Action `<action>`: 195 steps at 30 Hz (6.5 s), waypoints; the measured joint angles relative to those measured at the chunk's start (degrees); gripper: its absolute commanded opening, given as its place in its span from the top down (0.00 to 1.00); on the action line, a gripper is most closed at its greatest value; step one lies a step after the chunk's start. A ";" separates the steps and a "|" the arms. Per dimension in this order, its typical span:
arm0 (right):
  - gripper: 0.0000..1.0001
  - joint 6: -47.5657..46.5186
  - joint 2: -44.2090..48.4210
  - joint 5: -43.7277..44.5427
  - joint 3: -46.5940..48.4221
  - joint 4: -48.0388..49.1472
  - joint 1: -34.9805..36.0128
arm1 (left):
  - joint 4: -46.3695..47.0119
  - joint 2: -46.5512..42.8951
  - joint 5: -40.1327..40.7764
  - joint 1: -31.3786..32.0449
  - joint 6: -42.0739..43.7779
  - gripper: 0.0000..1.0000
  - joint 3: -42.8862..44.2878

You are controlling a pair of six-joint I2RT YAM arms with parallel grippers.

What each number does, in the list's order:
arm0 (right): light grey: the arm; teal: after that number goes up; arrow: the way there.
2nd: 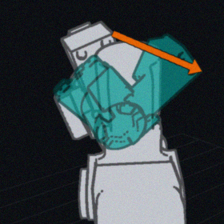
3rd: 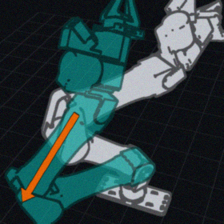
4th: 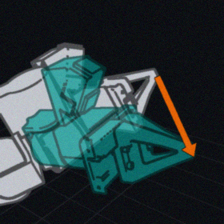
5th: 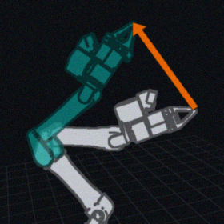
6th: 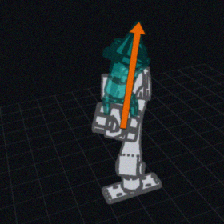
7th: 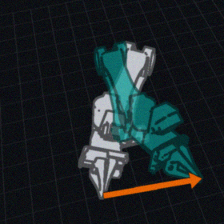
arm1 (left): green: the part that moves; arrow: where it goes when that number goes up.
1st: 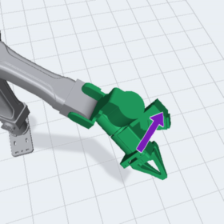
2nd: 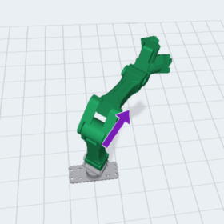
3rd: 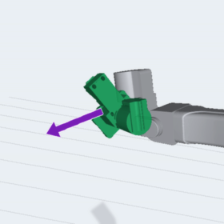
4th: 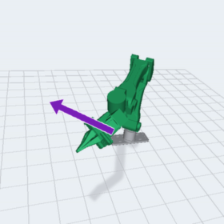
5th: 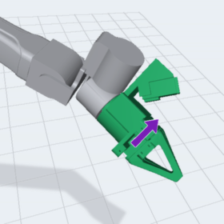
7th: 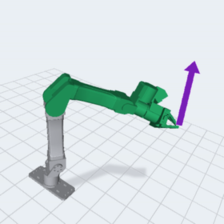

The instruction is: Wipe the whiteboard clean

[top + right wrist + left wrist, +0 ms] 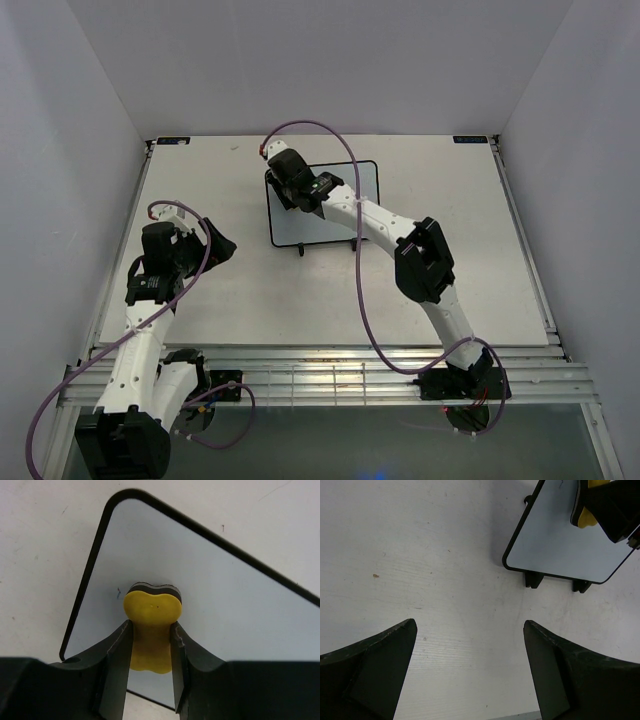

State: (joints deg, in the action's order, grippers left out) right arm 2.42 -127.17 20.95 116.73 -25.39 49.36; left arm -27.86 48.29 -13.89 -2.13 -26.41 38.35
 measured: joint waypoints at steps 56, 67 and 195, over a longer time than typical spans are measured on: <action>0.75 -3.78 -7.08 10.38 8.04 -1.70 2.40 | 0.02 -2.29 0.02 0.00 0.00 0.02 0.00; 0.76 -1.29 -8.00 10.34 9.27 -1.68 2.84 | 0.02 -2.47 0.02 0.00 0.02 0.02 0.00; 0.10 11.93 91.14 0.76 -55.65 -30.18 -28.72 | -15.78 -14.47 15.10 8.85 8.37 0.02 15.15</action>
State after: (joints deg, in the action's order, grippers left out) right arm 14.35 -36.03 21.71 61.08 -55.57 20.64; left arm -43.64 33.82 1.21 6.72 -18.04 53.49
